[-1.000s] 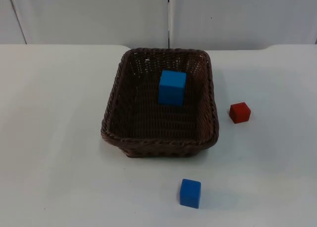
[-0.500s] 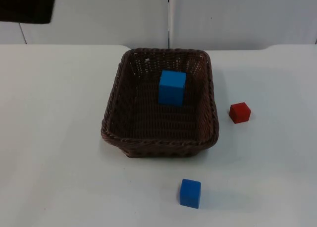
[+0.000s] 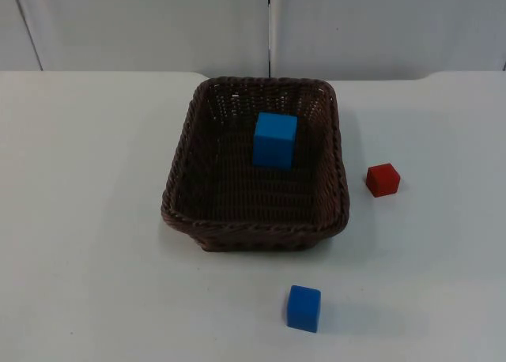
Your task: Pick up the basket with the left hand and place the largest block into the basket with the right hand.
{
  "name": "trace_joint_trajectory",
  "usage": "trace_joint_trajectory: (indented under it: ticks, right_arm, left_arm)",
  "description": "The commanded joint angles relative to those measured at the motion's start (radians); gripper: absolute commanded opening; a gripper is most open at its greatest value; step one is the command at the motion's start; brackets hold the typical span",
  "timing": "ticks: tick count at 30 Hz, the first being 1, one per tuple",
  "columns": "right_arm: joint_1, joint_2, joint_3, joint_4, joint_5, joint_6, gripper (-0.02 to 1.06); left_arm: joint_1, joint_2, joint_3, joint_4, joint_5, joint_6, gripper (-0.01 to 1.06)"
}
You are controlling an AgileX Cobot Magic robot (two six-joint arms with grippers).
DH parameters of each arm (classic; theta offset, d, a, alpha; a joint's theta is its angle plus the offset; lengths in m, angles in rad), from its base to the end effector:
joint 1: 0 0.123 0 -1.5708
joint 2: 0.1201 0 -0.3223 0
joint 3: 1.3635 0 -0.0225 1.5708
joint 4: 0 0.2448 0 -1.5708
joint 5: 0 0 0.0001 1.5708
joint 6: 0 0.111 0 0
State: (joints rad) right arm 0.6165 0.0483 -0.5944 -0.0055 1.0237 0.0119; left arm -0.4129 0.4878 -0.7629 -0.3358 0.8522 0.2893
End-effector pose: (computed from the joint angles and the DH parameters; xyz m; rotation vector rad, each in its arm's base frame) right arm -0.0251 -0.0184 0.2977 -0.5902 1.8934 0.4043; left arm 0.0371 -0.0464 0.3669 0.6370 1.9477 -0.4736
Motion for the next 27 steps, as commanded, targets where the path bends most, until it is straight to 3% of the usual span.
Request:
trace_joint_trajectory:
  ticks: [1, 4, 14, 27]
  right_arm:
    - [-0.005, -0.031, 0.023, 0.017, 0.019, 0.005, 0.73]
    - [-0.005, -0.048, 0.072, 0.019, 0.063, 0.005, 0.73]
    - [-0.002, -0.048, 0.077, 0.059, 0.056, -0.08, 0.73]
    - [-0.002, -0.048, 0.077, 0.054, 0.056, -0.08, 0.73]
  left_arm:
    - [-0.005, -0.03, 0.003, 0.022, 0.028, 0.002, 0.87]
    - [-0.005, -0.094, 0.003, 0.071, 0.08, -0.016, 0.87]
    - [-0.005, -0.223, 0.004, 0.137, 0.213, -0.086, 0.87]
    - [-0.005, -0.466, 0.199, 0.227, 0.211, -0.158, 0.87]
